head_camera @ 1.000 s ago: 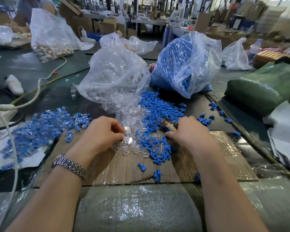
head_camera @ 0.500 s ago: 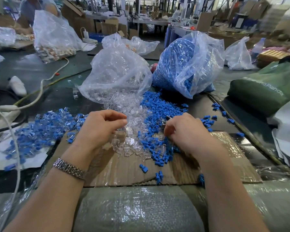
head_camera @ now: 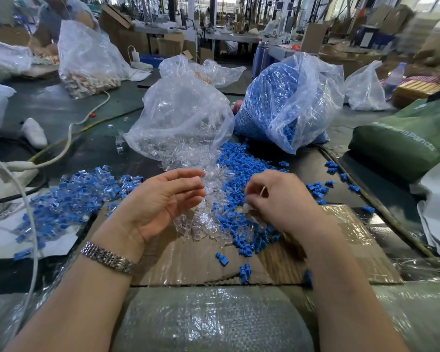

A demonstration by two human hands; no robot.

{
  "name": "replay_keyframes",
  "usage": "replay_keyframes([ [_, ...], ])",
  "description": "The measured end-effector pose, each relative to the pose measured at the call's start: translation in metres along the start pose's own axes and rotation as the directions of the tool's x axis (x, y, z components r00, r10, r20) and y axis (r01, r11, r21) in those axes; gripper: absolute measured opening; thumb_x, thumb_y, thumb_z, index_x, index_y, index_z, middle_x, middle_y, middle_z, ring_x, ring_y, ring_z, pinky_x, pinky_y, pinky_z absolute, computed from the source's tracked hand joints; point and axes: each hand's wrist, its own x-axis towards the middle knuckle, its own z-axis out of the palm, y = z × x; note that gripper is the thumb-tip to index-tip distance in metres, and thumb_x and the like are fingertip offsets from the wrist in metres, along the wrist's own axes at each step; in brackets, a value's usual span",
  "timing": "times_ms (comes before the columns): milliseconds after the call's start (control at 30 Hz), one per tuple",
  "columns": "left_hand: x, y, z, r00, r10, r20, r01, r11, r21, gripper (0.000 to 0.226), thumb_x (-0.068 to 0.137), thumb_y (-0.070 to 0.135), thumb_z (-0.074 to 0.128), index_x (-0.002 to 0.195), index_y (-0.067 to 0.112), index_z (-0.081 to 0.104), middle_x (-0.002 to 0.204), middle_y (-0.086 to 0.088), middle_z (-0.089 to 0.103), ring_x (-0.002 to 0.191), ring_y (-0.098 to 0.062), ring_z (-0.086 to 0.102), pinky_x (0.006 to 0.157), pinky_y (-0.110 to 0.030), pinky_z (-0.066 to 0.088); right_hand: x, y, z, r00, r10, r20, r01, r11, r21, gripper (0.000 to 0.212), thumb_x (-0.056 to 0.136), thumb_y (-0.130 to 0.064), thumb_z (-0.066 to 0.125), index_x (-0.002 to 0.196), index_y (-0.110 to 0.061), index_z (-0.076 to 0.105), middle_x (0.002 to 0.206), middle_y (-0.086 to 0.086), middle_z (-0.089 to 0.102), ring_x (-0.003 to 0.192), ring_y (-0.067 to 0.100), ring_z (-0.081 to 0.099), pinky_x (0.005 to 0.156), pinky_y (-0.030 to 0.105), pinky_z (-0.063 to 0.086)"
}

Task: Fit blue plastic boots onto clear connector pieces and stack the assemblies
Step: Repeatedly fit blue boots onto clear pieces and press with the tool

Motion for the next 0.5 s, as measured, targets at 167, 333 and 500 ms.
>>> replay_keyframes([
  [167, 0.000, -0.004, 0.008, 0.995, -0.045, 0.083, 0.048, 0.998, -0.036, 0.017, 0.082, 0.004, 0.070, 0.096, 0.003, 0.080, 0.098, -0.020, 0.076, 0.085, -0.024, 0.076, 0.067, -0.023, 0.061, -0.006, -0.016, -0.003, 0.991, -0.091, -0.097, 0.133, 0.678, 0.722, 0.001, 0.091, -0.015, 0.075, 0.092, -0.015, 0.074, 0.083, 0.003, 0.076, 0.075, 0.016, 0.074, 0.077, 0.027, 0.061],
  [333, -0.002, -0.006, 0.011, 0.993, -0.047, 0.110, 0.052, 0.998, -0.043, 0.018, 0.081, 0.002, 0.071, 0.096, 0.002, 0.080, 0.106, -0.024, 0.075, 0.091, -0.027, 0.077, 0.070, -0.023, 0.061, -0.005, -0.023, 0.002, 0.972, -0.180, -0.150, 0.231, 0.637, 0.735, 0.007, 0.095, -0.008, 0.071, 0.092, -0.015, 0.071, 0.078, 0.002, 0.073, 0.074, 0.014, 0.071, 0.073, 0.020, 0.054],
  [500, -0.002, -0.006, 0.011, 0.991, -0.038, 0.126, 0.044, 0.998, -0.047, 0.018, 0.081, 0.000, 0.070, 0.097, 0.002, 0.079, 0.103, -0.023, 0.075, 0.091, -0.026, 0.077, 0.071, -0.023, 0.061, -0.004, -0.023, 0.008, 0.969, -0.198, -0.151, 0.249, 0.745, 0.619, 0.005, 0.095, -0.012, 0.071, 0.093, -0.016, 0.071, 0.075, -0.007, 0.066, 0.069, 0.008, 0.058, 0.068, 0.026, 0.048],
])
